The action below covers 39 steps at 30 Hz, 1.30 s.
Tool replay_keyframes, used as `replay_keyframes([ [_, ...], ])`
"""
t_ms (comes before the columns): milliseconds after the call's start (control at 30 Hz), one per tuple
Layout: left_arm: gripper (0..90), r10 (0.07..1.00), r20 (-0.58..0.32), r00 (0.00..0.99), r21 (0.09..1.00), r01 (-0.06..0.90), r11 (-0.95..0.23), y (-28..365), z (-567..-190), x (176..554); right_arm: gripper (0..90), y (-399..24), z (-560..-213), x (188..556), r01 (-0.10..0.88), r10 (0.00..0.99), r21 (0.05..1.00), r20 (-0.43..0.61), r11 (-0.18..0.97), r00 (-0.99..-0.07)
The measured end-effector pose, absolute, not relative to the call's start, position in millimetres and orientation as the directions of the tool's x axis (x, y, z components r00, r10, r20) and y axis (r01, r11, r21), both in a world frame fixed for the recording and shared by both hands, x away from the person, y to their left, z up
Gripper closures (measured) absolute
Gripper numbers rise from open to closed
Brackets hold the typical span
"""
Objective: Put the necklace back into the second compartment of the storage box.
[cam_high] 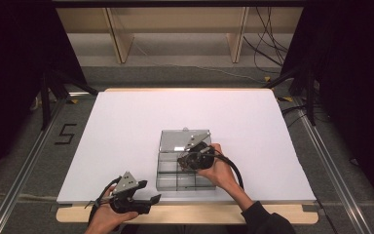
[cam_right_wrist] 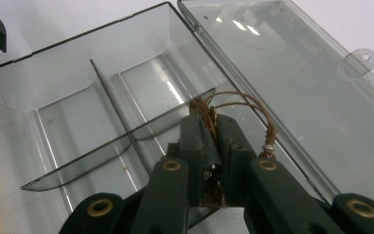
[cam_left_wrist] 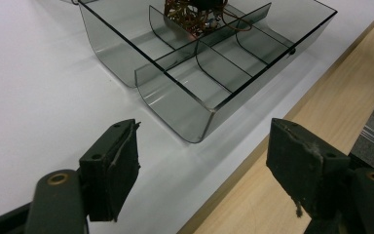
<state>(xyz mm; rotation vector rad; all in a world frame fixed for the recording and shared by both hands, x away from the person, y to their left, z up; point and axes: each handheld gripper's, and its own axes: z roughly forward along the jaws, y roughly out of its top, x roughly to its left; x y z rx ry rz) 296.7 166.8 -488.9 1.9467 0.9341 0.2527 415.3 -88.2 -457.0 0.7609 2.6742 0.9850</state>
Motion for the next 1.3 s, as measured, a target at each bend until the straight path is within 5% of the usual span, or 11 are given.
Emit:
replay_keyframes([
  [733, 26.8, 0.706, -0.191, 0.682, 0.818, 0.508, -0.270, 169.2, -487.4, 297.9, 71.3, -120.8, -432.8, 420.9, 0.403, 0.583, 0.731, 0.009, 0.551, -0.813],
  [1033, 27.3, 0.706, -0.195, 0.680, 0.826, 0.502, -0.255, 171.3, -485.3, 298.2, 44.0, -151.0, -423.5, 429.3, 0.515, 0.654, 0.739, 0.134, 0.434, -0.744],
  [1300, 28.1, 0.713, -0.217, 0.667, 0.822, 0.518, -0.235, 170.3, -483.8, 298.5, 31.6, -176.0, -429.4, 442.8, 0.582, 0.683, 0.736, 0.227, 0.347, -0.694],
])
